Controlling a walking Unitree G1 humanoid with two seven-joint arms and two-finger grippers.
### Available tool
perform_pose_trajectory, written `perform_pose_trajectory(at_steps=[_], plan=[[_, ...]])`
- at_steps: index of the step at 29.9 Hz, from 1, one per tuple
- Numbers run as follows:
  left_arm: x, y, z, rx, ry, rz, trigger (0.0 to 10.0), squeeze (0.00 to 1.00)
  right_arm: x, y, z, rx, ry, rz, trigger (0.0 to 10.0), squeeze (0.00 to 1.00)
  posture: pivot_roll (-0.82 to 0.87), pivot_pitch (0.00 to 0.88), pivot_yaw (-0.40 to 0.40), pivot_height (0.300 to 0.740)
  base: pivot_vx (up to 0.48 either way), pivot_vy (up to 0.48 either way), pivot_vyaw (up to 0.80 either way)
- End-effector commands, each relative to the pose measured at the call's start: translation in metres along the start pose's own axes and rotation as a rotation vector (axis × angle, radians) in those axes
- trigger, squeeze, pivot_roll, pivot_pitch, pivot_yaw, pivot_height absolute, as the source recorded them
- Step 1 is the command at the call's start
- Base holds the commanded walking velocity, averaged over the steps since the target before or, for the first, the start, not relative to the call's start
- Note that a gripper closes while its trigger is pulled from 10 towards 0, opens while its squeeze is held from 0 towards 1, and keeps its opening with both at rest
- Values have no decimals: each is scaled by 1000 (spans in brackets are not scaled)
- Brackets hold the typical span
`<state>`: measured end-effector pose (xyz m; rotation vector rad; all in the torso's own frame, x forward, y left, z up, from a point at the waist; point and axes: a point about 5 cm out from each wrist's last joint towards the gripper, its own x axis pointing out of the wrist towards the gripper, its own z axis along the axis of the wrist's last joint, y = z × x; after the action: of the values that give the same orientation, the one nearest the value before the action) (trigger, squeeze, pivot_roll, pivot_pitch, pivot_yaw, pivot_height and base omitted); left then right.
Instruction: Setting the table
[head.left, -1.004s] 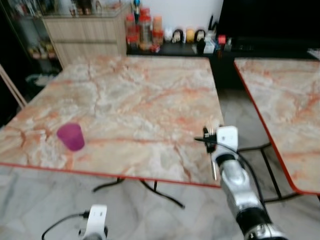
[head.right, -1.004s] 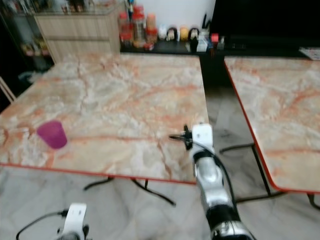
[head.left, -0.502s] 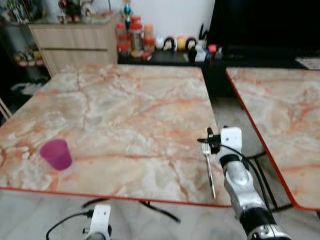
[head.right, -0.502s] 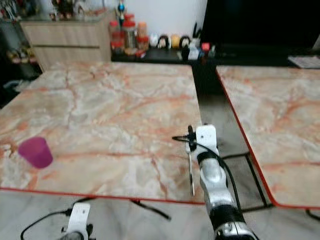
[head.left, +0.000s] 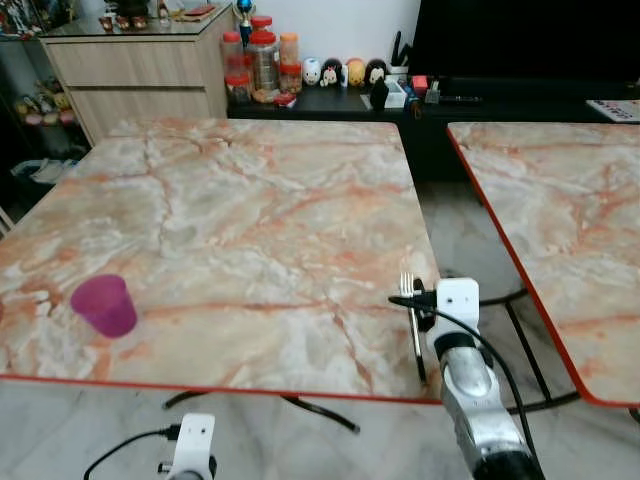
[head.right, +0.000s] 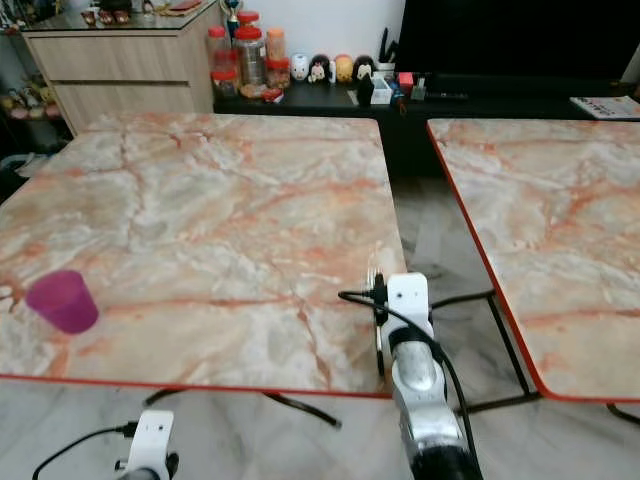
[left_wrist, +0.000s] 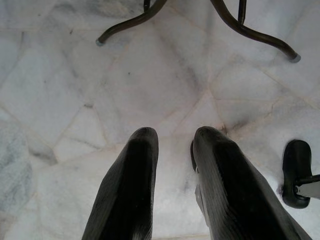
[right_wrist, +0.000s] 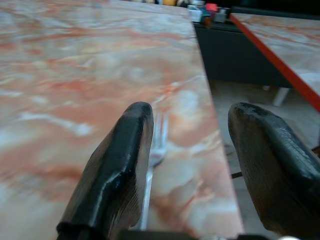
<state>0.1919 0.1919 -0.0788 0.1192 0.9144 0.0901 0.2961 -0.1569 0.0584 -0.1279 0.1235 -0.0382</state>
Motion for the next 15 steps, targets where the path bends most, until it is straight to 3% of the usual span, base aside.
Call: perform_pose_trajectory(at_steps=[1,6,7,15], plan=[[0,0,-3,5,11,0,10000,0,-1,3,5,21,-16,27,10000,1000,-66,0,-2,725,0,0,0],[0,-1,-3,3,13,-4,10000,0,-5,2,1,0,26,14,10000,953,-65,0,-6,725,0,0,0],[0,-1,-3,1,13,-4,10000,0,-5,2,0,4,39,14,10000,0,-64,0,-7,725,0,0,0],[-1,-2,-4,0,14,-10,10000,0,-5,2,-2,32,69,13,10000,0,-63,0,-8,725,0,0,0]])
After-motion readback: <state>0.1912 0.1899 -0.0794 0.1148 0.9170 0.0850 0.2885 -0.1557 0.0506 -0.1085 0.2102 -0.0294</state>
